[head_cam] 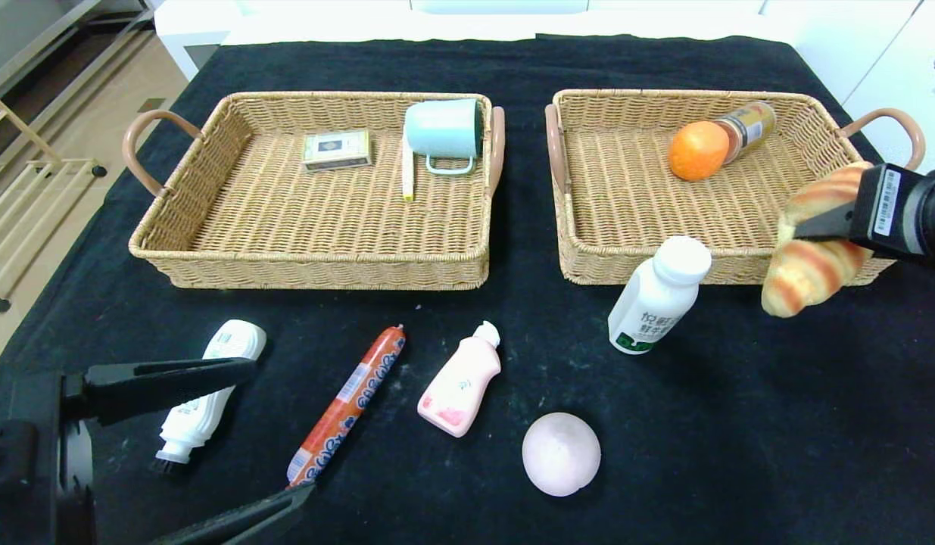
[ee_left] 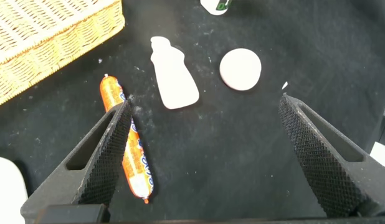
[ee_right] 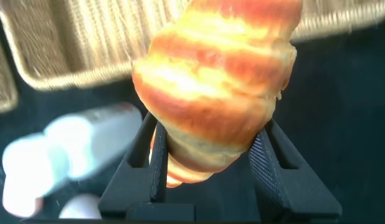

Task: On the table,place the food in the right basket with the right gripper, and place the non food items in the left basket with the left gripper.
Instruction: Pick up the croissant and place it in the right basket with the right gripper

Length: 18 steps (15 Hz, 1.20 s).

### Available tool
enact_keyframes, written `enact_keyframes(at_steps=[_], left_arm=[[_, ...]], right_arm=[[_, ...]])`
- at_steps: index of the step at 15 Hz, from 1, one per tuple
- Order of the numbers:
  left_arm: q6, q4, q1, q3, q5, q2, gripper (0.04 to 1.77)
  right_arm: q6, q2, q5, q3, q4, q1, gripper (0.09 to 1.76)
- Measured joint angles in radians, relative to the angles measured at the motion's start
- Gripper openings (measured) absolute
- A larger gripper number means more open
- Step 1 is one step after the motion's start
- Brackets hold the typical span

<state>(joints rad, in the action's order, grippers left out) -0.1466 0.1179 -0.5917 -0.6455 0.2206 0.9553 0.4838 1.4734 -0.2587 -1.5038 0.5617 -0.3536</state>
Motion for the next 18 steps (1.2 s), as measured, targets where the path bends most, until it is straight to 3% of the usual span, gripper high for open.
enact_keyframes(at_steps=[9, 18], left_arm=[[-0.004, -0.004, -0.002, 0.006, 0.001, 0.004, 1.72], [-0.004, -0.003, -0.002, 0.004, 0.001, 0.001, 1.72]], right_arm=[[-0.013, 0.123, -0.056, -0.044, -0.338, 0.005, 0.82], [-0.011, 0.235, -0.056, -0.1, -0.472, 0.051, 0.82]])
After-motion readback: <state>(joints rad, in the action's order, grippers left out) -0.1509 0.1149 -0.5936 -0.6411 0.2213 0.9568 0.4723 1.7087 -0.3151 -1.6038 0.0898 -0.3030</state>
